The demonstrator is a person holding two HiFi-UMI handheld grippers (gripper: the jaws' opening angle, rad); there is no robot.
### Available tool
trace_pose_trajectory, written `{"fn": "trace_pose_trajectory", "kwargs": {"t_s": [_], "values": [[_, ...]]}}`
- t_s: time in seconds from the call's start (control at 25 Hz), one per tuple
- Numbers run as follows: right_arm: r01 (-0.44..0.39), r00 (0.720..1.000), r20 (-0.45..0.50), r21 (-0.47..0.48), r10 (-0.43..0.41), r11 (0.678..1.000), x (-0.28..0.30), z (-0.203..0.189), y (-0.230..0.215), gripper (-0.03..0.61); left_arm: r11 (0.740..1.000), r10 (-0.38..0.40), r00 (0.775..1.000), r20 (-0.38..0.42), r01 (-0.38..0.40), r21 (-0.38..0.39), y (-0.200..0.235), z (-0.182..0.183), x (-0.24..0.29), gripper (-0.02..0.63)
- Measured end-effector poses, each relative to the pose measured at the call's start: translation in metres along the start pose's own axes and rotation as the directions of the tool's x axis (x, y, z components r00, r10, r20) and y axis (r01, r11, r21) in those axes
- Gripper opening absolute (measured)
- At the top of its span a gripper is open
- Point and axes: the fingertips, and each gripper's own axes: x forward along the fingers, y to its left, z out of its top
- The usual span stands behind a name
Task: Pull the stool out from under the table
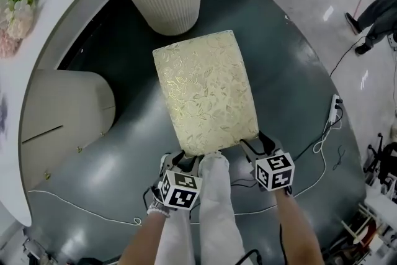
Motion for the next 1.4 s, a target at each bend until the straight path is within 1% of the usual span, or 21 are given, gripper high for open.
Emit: {"fn": "trace_pose_trajectory", "kwargs": {"t_s": [0.32, 0.56, 0.64, 0.8, 0.96, 1.04, 1.08, 1.12, 1.2, 1.32, 1.4], "values": [[-0.004, 1.0, -0.012, -0.021, 0.004, 1.0, 0.001, 0.0, -0.002, 0.287, 0.999, -0.022, 1.0, -0.019, 0.023, 0.023, -0.001, -0.001, 0.003, 0.164], [-0.021, 1.0, -0.018, -0.027, 0.021, 0.999, 0.002, -0.001, -0.002, 0.287, 1.0, -0.03, 0.999, -0.021, 0.031, 0.007, -0.001, -0.002, 0.004, 0.167], [-0.026, 1.0, -0.018, -0.023, 0.025, 0.999, 0.001, -0.001, -0.001, 0.287, 0.999, -0.041, 0.999, -0.016, 0.041, -0.009, 0.0, -0.003, 0.003, 0.17], [-0.023, 1.0, -0.02, -0.003, 0.023, 1.0, 0.001, 0.0, -0.003, 0.287, 0.998, -0.037, 0.999, -0.013, 0.037, -0.052, 0.001, -0.002, 0.003, 0.178], [0.002, 0.999, -0.055, 0.018, -0.001, 1.0, -0.004, -0.001, -0.004, 0.281, 0.986, -0.076, 0.997, -0.022, 0.072, -0.147, 0.003, -0.004, -0.003, 0.17], [0.055, 0.997, -0.054, 0.031, -0.053, 0.998, -0.011, 0.002, -0.008, 0.242, 0.983, -0.069, 0.997, -0.019, 0.065, -0.173, 0.01, -0.002, -0.011, 0.119], [0.087, 0.995, -0.042, 0.044, -0.086, 0.995, -0.017, 0.005, -0.011, 0.114, 0.984, -0.052, 0.999, -0.003, 0.051, -0.168, 0.015, 0.002, -0.017, 0.068], [0.109, 0.994, -0.028, 0.062, -0.108, 0.992, -0.023, 0.009, -0.012, 0.047, 0.987, -0.039, 0.999, 0.02, 0.042, -0.157, 0.018, 0.008, -0.023, 0.017], [0.114, 0.994, -0.006, 0.08, -0.114, 0.99, -0.033, 0.016, -0.004, 0.046, 0.989, -0.043, 0.997, 0.06, 0.051, -0.138, 0.02, 0.02, -0.035, 0.017], [0.092, 0.996, 0.015, 0.062, -0.093, 0.994, -0.052, 0.03, 0.019, 0.046, 0.991, -0.06, 0.993, 0.104, 0.072, -0.112, 0.018, 0.04, -0.059, 0.017], [0.073, 0.996, 0.04, 0.047, -0.075, 0.996, -0.066, 0.043, 0.038, 0.045, 0.99, -0.089, 0.987, 0.134, 0.103, -0.098, 0.013, 0.054, -0.077, 0.017]]}}
